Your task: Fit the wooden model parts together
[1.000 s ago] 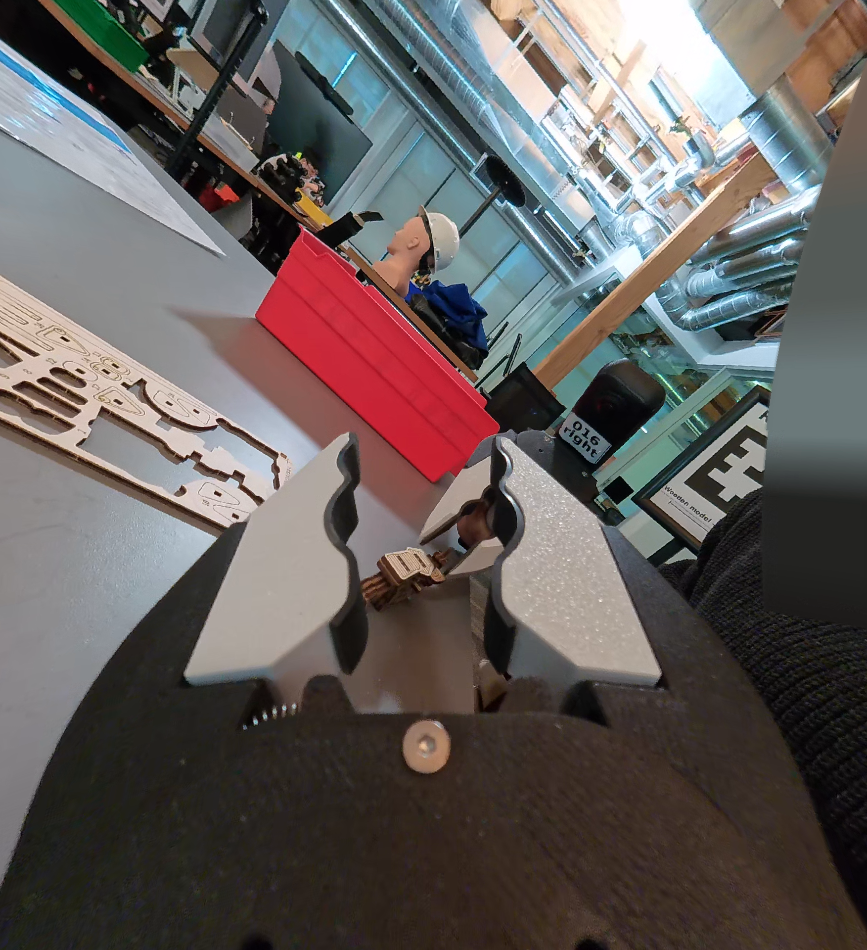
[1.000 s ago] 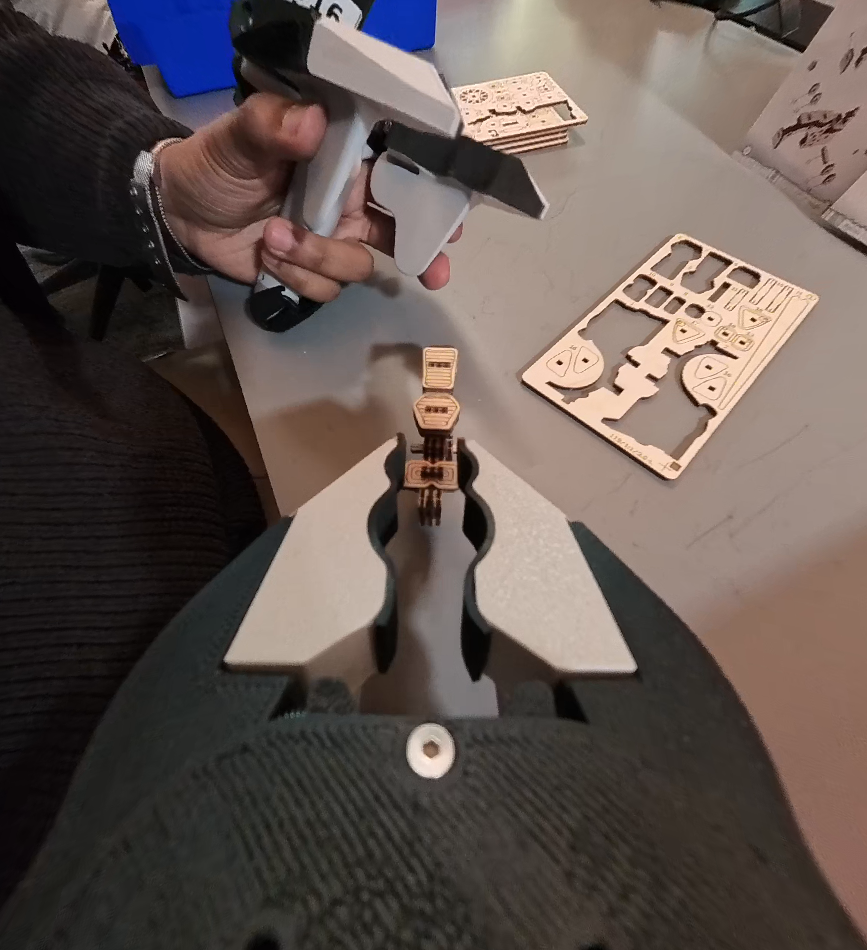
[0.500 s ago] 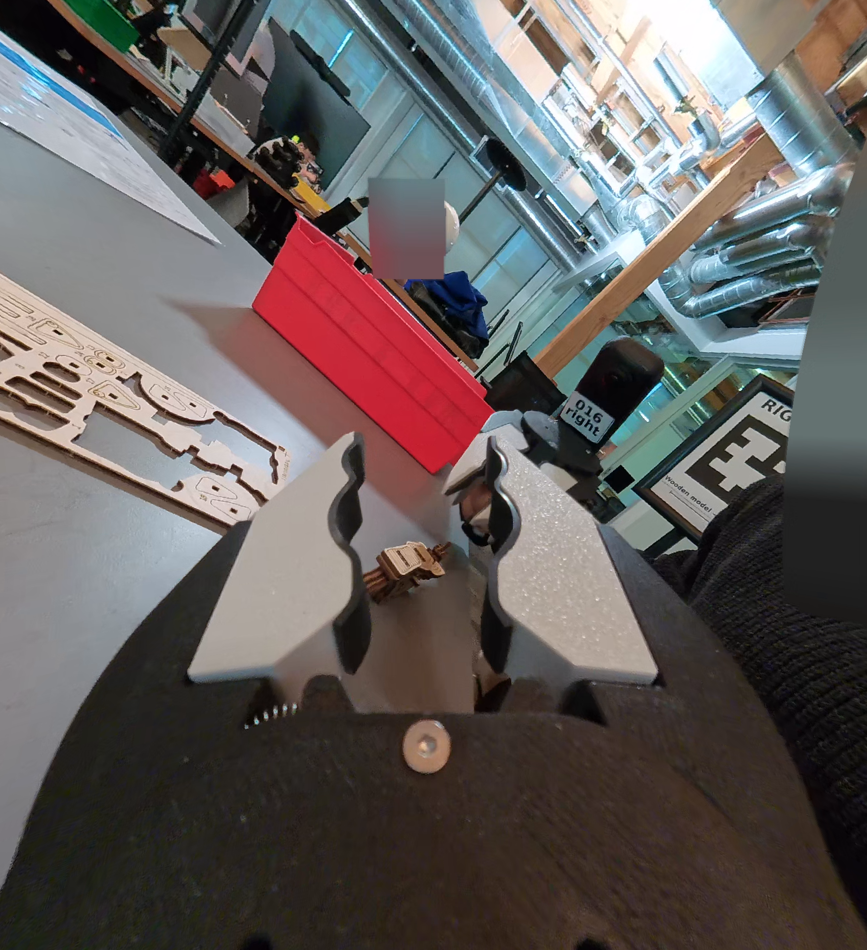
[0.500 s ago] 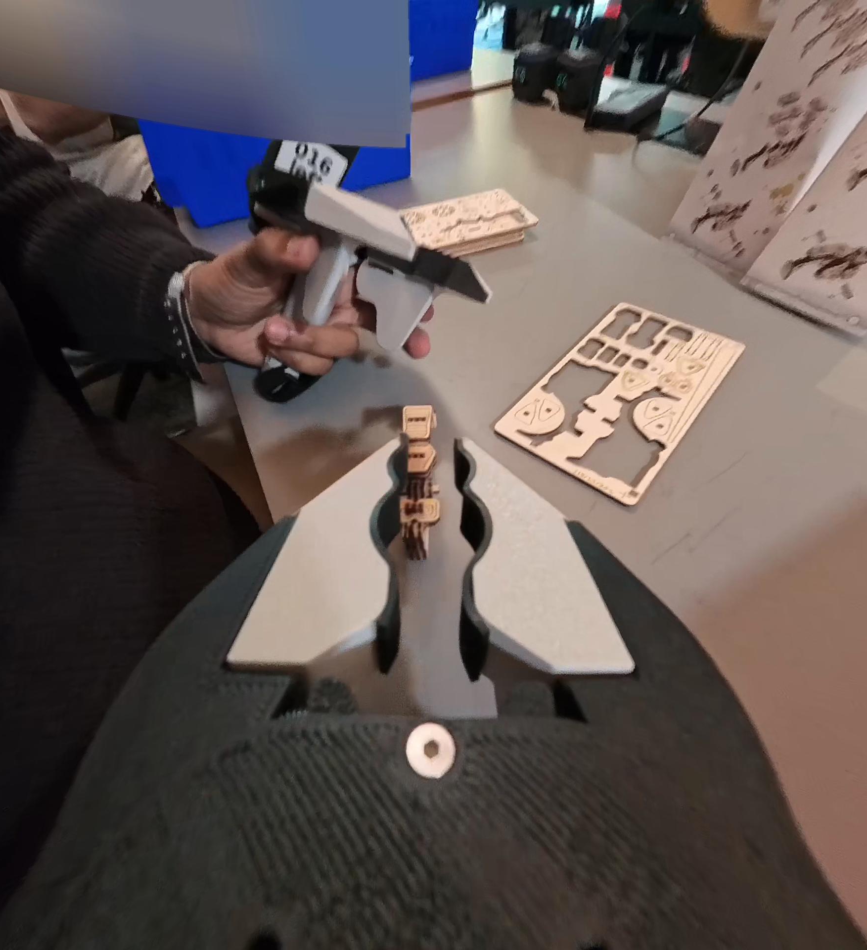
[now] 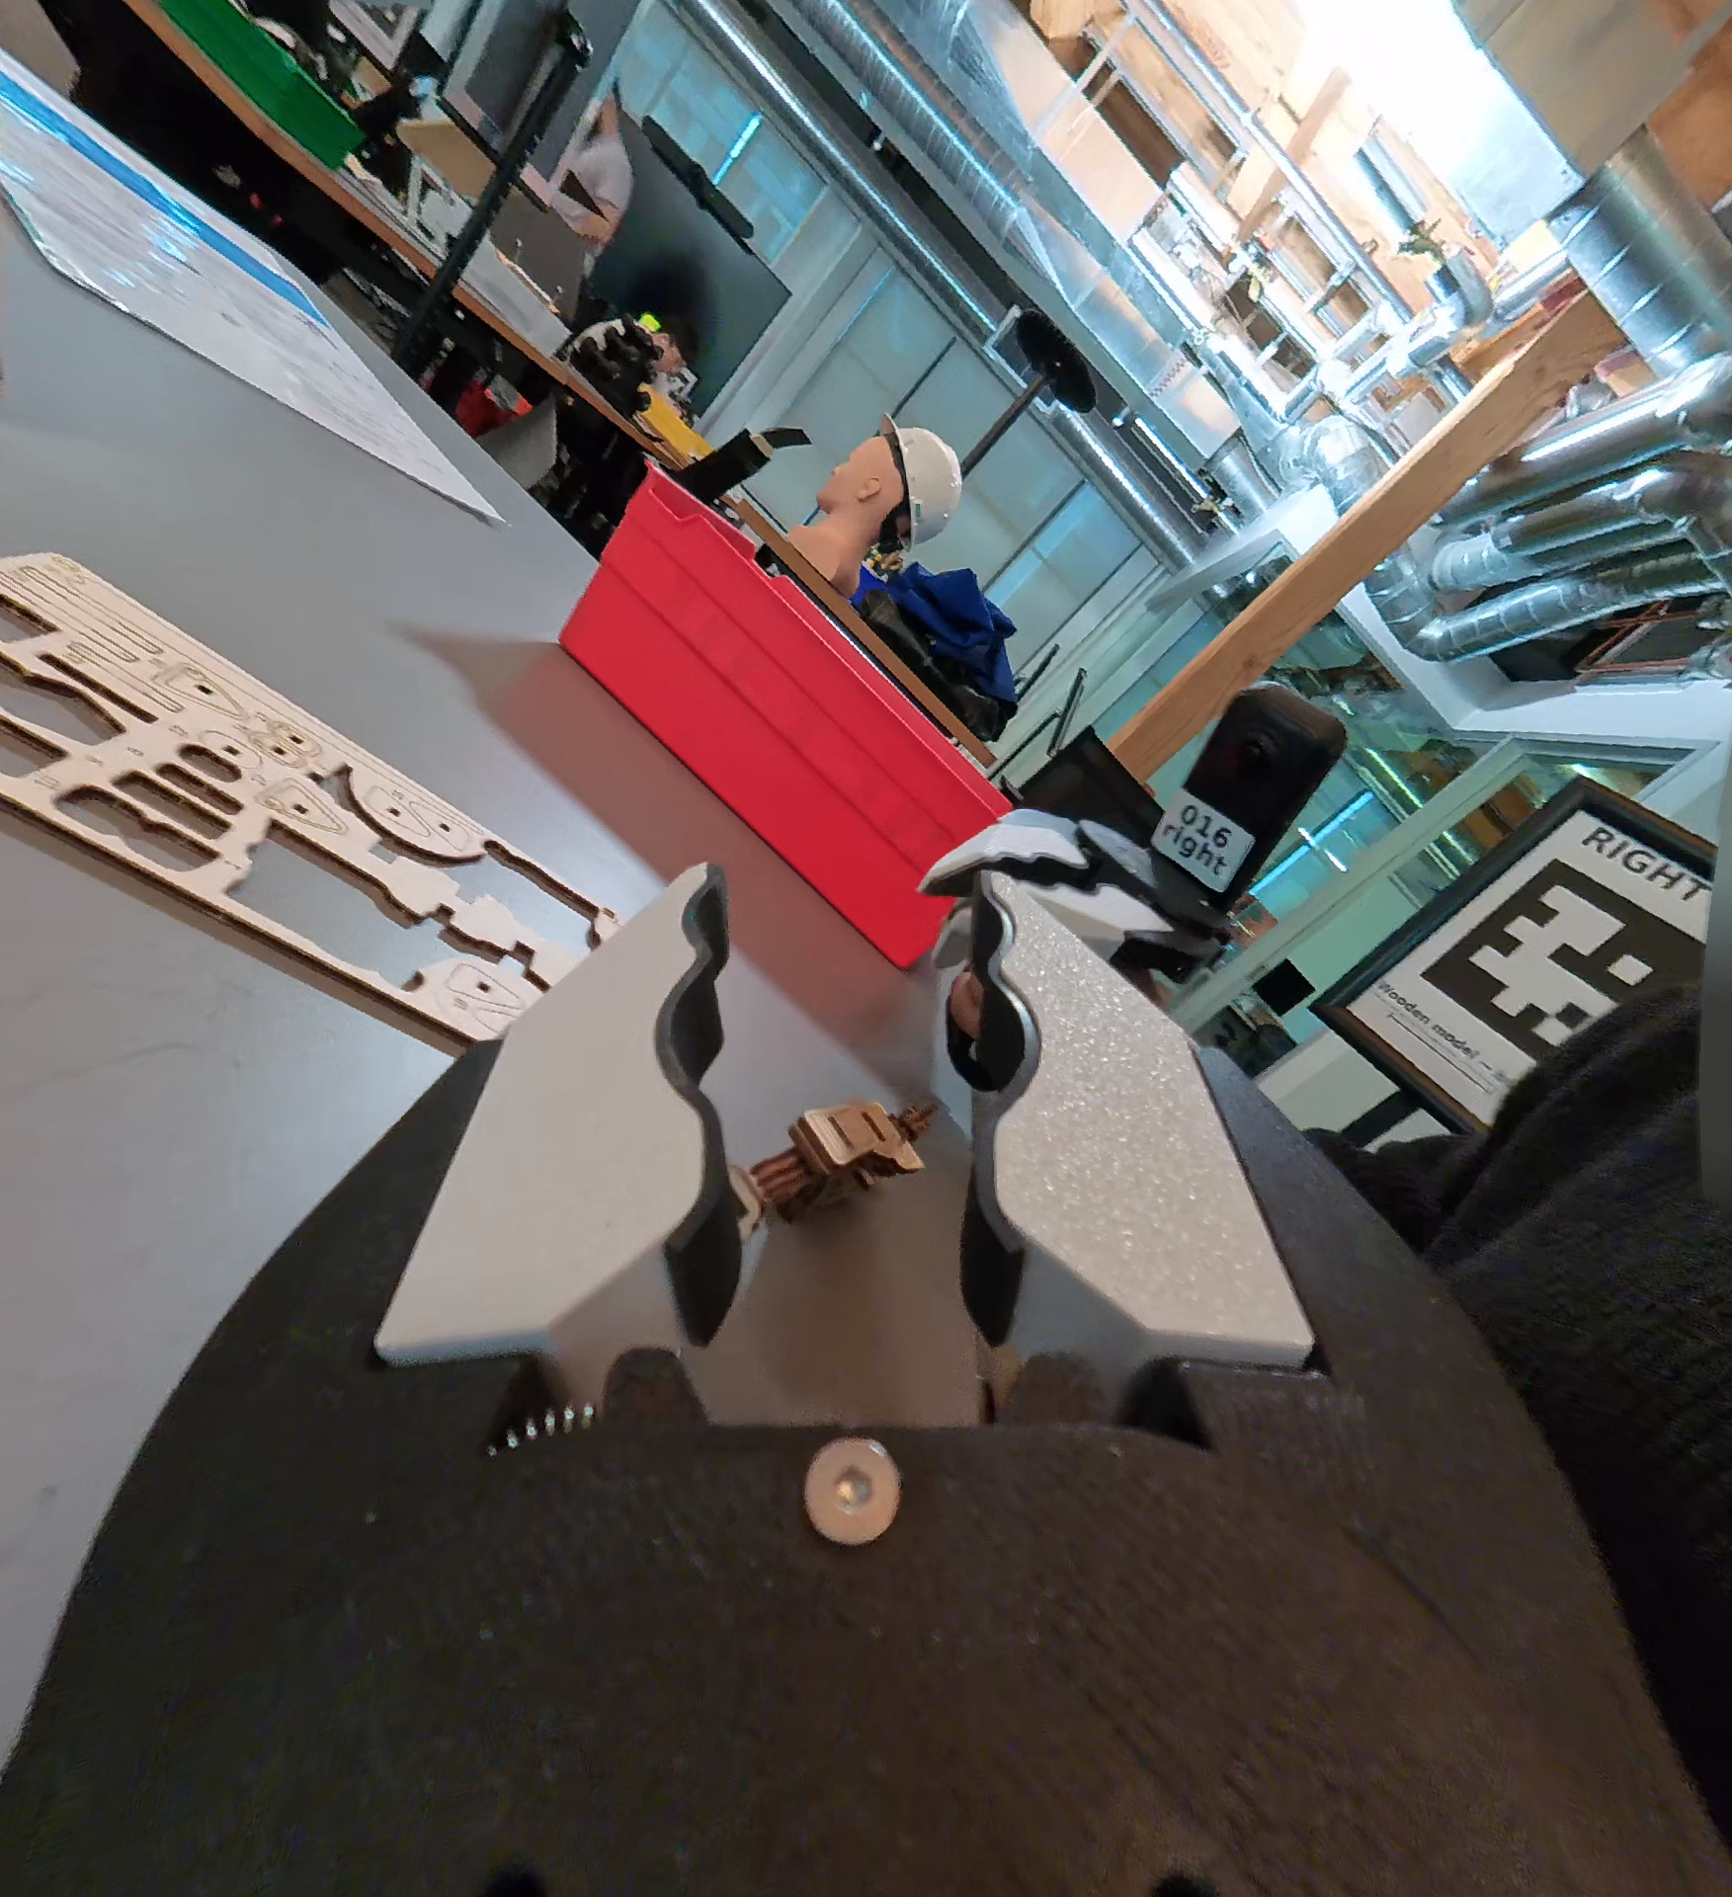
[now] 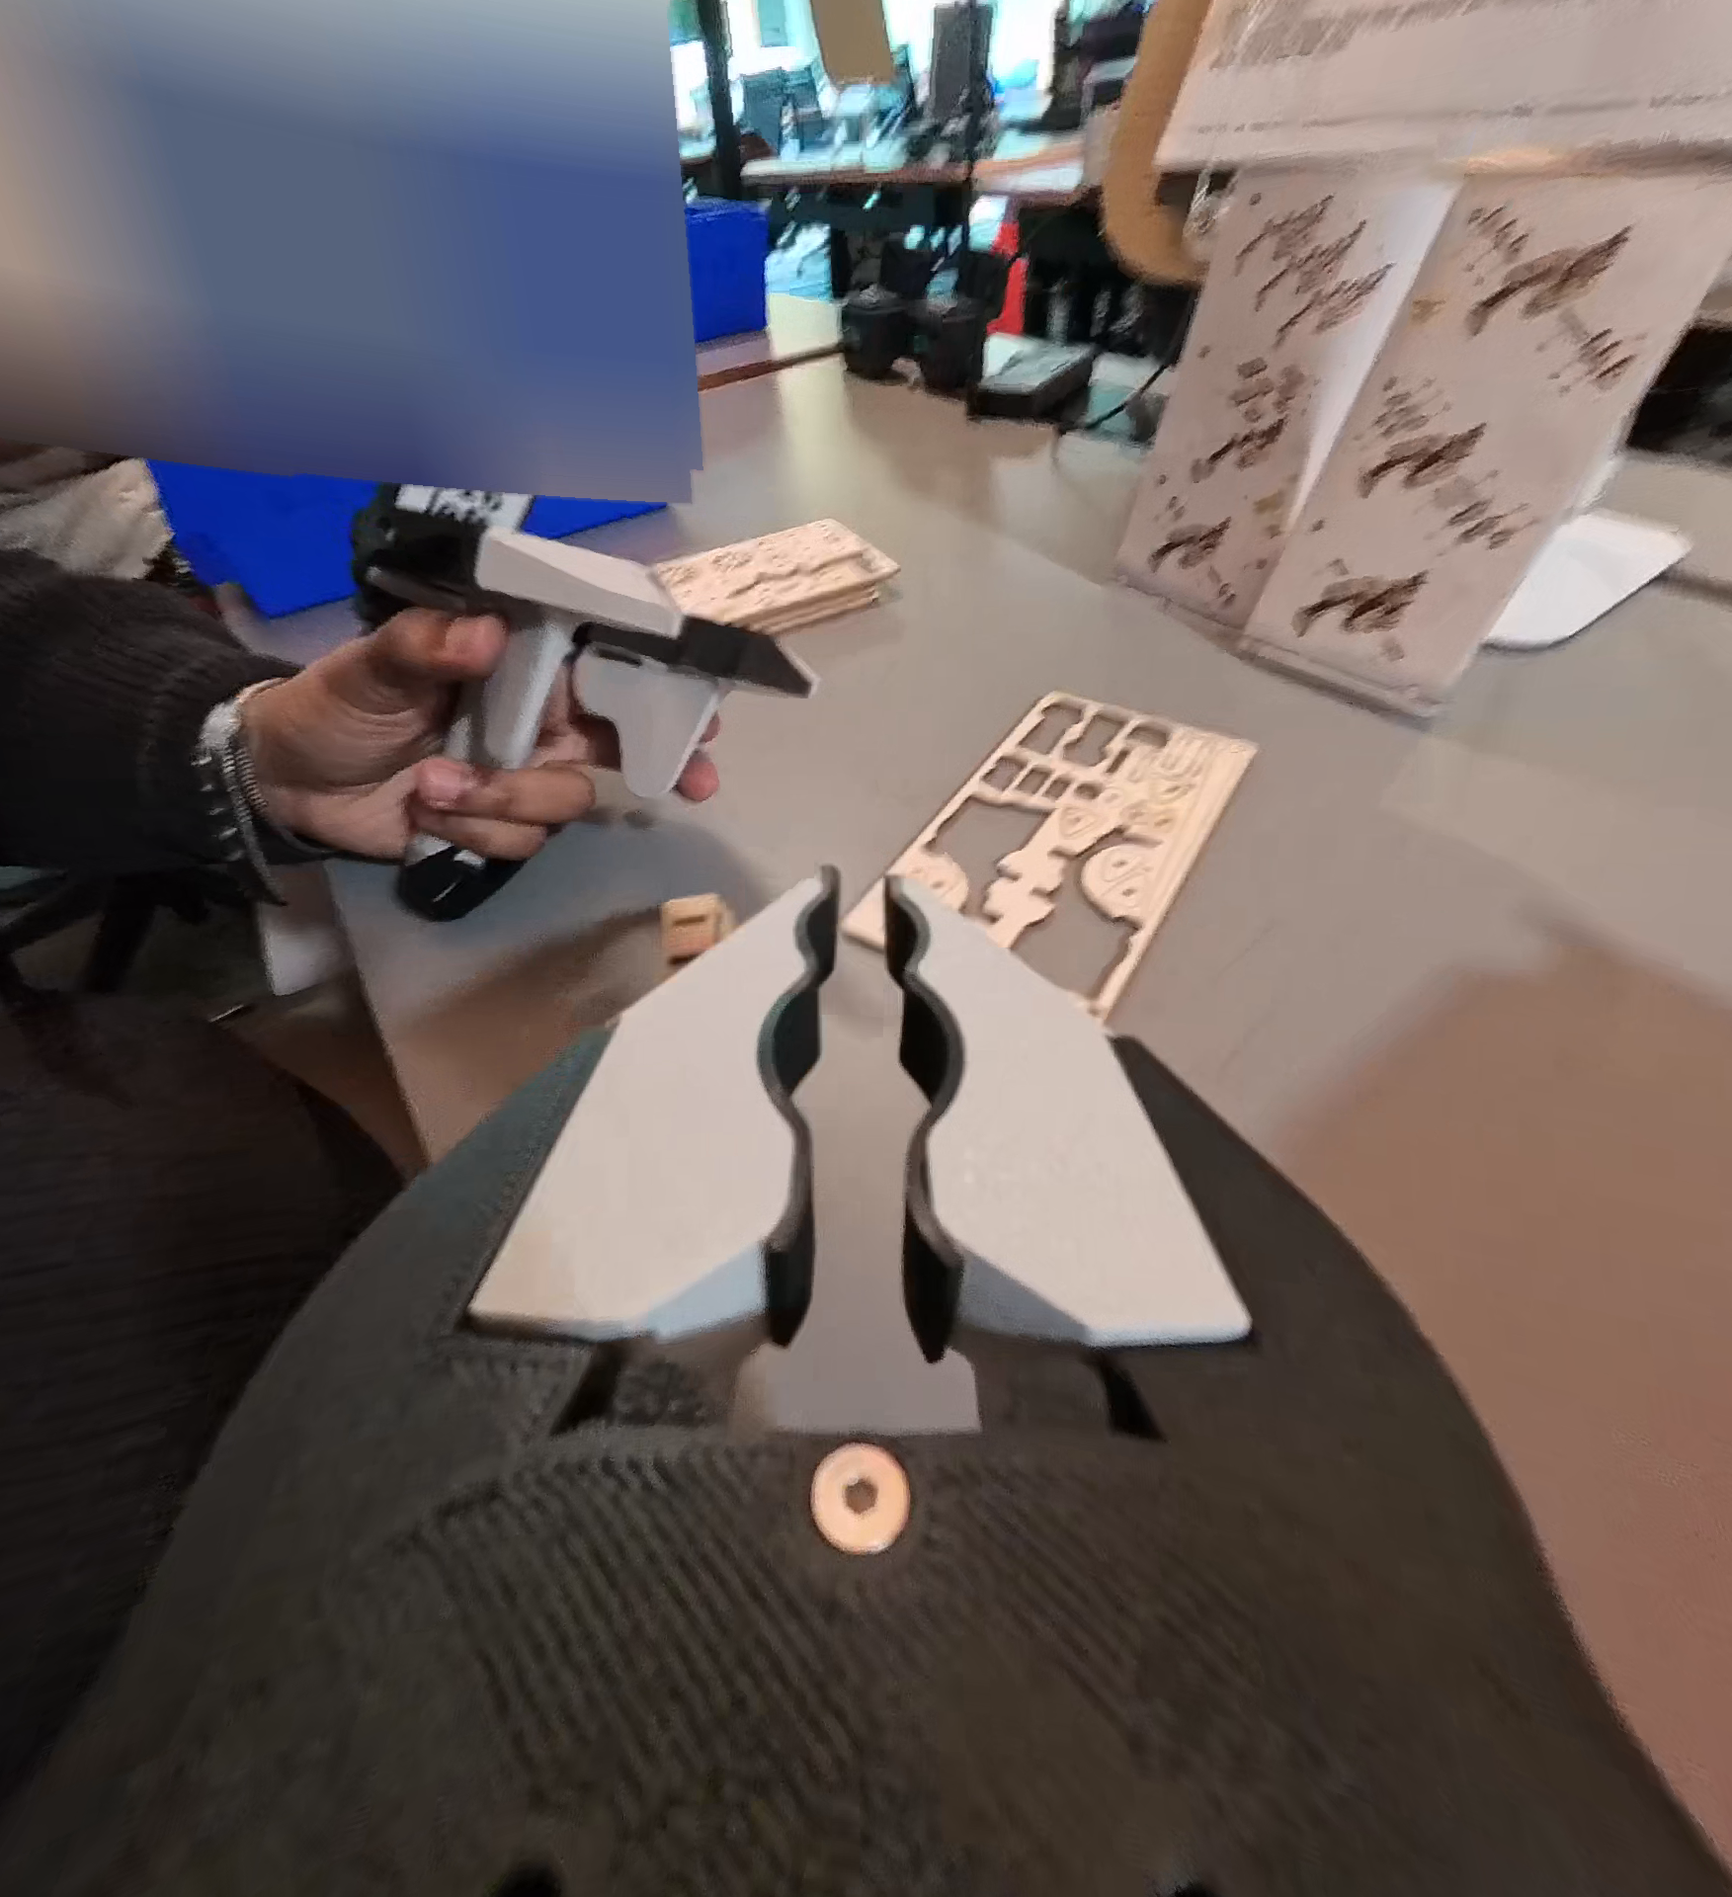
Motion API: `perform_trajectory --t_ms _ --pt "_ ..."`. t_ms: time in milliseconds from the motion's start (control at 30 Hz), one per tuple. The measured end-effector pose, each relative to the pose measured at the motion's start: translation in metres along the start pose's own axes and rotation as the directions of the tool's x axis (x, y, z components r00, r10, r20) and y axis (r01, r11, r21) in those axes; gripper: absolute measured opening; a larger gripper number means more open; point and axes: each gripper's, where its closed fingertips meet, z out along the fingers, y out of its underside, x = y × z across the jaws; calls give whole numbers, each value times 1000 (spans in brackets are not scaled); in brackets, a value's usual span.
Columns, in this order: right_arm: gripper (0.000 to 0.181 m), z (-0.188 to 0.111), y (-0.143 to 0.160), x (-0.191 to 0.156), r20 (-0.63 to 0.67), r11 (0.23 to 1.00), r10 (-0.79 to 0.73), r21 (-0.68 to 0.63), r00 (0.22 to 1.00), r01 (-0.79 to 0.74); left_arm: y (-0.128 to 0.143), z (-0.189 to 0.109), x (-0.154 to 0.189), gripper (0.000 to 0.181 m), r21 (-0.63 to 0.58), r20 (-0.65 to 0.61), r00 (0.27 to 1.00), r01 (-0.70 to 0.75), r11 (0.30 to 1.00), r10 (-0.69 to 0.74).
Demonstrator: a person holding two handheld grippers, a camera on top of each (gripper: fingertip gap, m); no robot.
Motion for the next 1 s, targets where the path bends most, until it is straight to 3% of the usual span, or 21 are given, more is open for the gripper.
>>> perform_trajectory --t_ms 133,267,333,400,500,667,833,1000 --pt "6 -2 -20 24 -99 992 -60 100 993 70 -22 -10 -19 46 81 89 995 -44 996 37" --pt "15 22 -12 50 -106 999 1 46 994 4 -41 -19 -38 46 148 165 986 -58 987 34" --pt "16 38 -9 79 -192 1000 10 8 981 -8 -43 -17 -46 44 147 212 977 -67 987 34" --pt "25 58 -18 109 -248 995 100 26 964 -96 -44 -11 -51 42 131 240 970 -77 988 44" --pt "29 85 -31 136 -221 970 243 64 944 -234 -57 -7 -71 43 153 329 943 -110 982 55" --pt "30 101 8 128 -159 919 340 -154 927 -363 -80 -4 -105 43 212 428 904 -94 973 -6" --pt "34 92 23 116 -211 944 212 -208 954 -255 -72 8 -114 43 129 469 883 -80 988 11" --pt "37 116 11 137 -244 966 42 -239 969 -102 -67 13 -118 43 85 477 879 -59 995 12"
